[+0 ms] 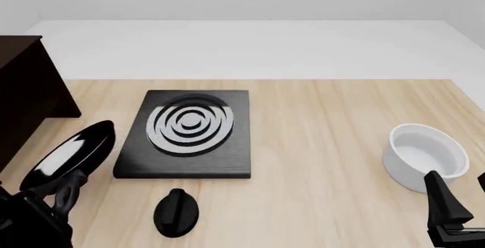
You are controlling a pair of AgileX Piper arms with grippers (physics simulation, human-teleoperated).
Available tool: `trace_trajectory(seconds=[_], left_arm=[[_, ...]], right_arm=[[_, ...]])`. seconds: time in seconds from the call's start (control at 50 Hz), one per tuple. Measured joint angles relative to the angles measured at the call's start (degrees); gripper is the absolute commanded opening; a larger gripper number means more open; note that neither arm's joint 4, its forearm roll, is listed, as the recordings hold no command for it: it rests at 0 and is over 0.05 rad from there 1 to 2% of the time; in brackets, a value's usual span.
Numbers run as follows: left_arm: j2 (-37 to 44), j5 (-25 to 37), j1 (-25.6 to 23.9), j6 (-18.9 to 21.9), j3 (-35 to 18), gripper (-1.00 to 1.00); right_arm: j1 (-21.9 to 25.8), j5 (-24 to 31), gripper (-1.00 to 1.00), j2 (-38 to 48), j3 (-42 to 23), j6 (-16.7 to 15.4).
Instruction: Put the frying pan under the cabinet shelf.
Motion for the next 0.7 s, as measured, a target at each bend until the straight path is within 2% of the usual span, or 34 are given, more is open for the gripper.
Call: trace_trajectory(seconds=[0.7], left_arm=[[5.97, -7.82, 4.52, -0.25, 2.51, -1.00]], right_arm=[[0.00, 0.00, 1.00, 0.00, 0.00, 0.00]])
